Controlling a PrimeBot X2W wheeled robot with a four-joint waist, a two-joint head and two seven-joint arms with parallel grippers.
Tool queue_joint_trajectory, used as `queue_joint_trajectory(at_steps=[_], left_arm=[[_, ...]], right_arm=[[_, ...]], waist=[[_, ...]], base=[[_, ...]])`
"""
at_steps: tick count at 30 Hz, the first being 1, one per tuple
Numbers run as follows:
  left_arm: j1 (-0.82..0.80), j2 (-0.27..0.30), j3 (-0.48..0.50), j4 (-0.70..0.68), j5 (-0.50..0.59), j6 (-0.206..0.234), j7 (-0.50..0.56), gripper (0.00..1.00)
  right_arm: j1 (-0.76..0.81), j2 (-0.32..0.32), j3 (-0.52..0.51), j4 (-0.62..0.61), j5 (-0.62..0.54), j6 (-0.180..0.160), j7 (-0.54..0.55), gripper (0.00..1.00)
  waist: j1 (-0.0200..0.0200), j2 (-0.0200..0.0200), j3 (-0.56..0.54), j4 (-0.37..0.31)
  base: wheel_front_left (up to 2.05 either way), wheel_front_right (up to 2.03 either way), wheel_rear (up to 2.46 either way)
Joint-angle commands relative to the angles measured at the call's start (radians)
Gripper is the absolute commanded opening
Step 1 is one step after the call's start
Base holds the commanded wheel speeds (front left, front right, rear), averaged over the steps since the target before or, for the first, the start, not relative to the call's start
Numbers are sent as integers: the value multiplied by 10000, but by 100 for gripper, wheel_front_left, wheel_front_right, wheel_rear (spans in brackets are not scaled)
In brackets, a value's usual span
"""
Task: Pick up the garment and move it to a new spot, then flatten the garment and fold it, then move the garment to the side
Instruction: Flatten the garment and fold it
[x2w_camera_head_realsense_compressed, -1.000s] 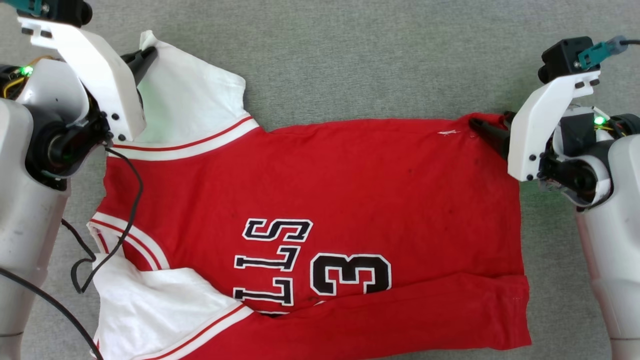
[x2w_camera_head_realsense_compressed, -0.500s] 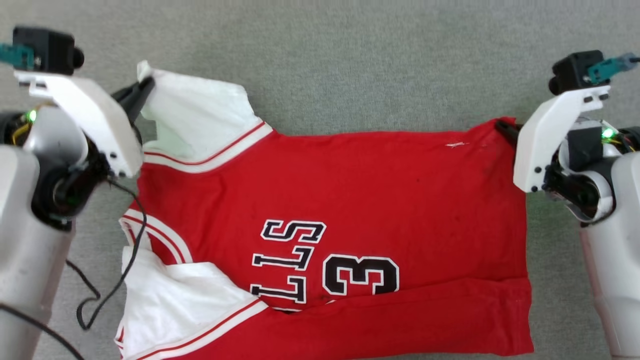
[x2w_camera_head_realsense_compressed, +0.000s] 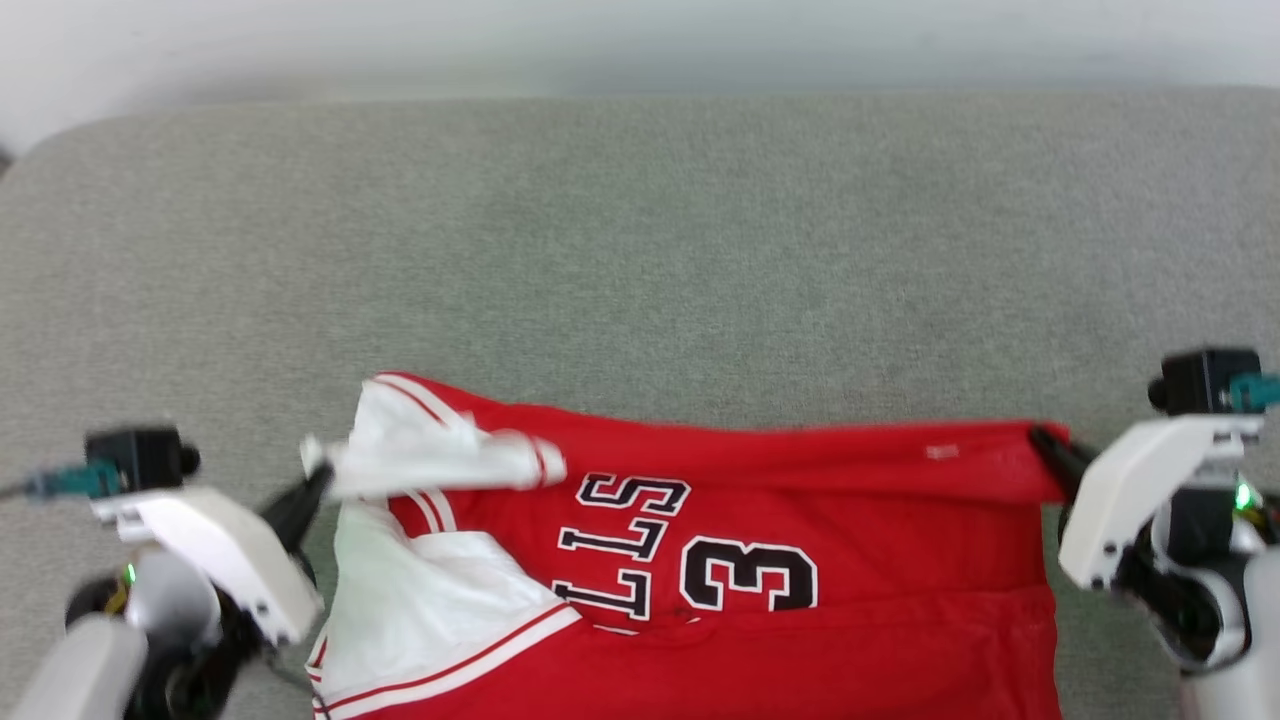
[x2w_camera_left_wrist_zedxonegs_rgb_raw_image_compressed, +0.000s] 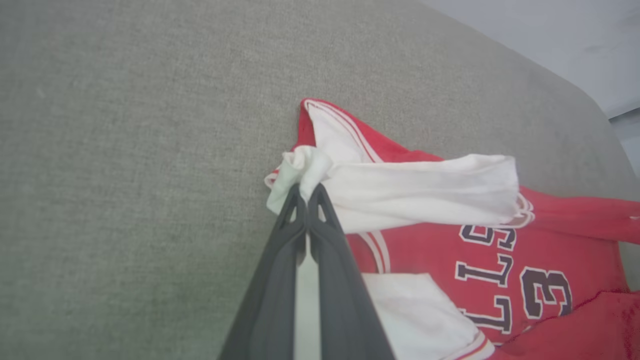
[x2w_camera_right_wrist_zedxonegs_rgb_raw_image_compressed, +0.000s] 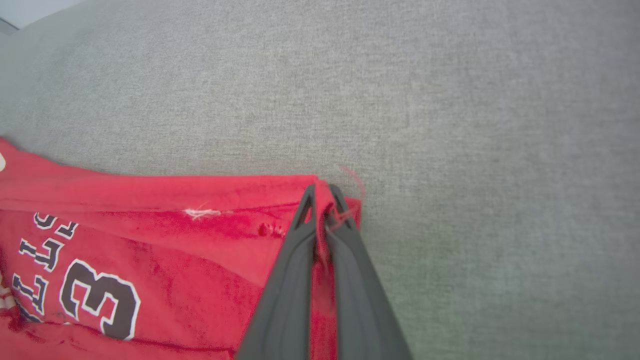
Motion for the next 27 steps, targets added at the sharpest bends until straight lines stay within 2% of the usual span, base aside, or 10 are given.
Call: queue_joint_trajectory(at_steps=[1,13,14,15,16,17,18,19,23,27], left_arm=[[355,-17,16,-25,-50,94,-48,0],[2571,-345,-231,250,-259,396,-296,0],[2623,-338,-262,326,-213,426,-353,0],[2673,-376,-290,399,-206,427,-404,0],[2741,-454,-333,463,-261,390,-386,4],[2800,-503,-365,501,-288,352,-384,44],[2841,-544,-397,548,-278,332,-417,81],[2883,-576,-421,592,-288,296,-455,100],[2979,-583,-434,564,-66,263,-833,100],[2944,-498,-415,176,450,319,-1544,100]], right_arm=[[361,49,-146,-104,-24,-7,-132,0],[2616,798,-970,-341,162,-7,-720,0],[2735,874,-969,-299,222,-7,-750,5],[2865,928,-954,-248,249,-7,-807,22],[2998,962,-940,-191,251,-7,-854,51],[3100,1008,-916,-123,287,-9,-923,100],[3220,1058,-879,-39,325,-9,-978,100],[3337,1087,-834,20,328,-9,-1055,100],[3698,1101,-788,-31,268,-13,-1349,100],[3887,986,-695,-783,157,-6,-1524,100]], waist=[[1,0,-270,187],[1,0,-545,88],[1,0,-553,68],[1,0,-571,49],[1,0,-586,30],[1,0,-607,11],[1,0,-647,-7],[1,0,-694,-21],[1,0,-944,-49],[1,0,-1243,-30]], base=[[0,0,0],[0,0,0],[0,0,0],[0,0,0],[0,0,0],[0,0,0],[0,0,0],[0,0,0],[0,0,0],[0,0,0]])
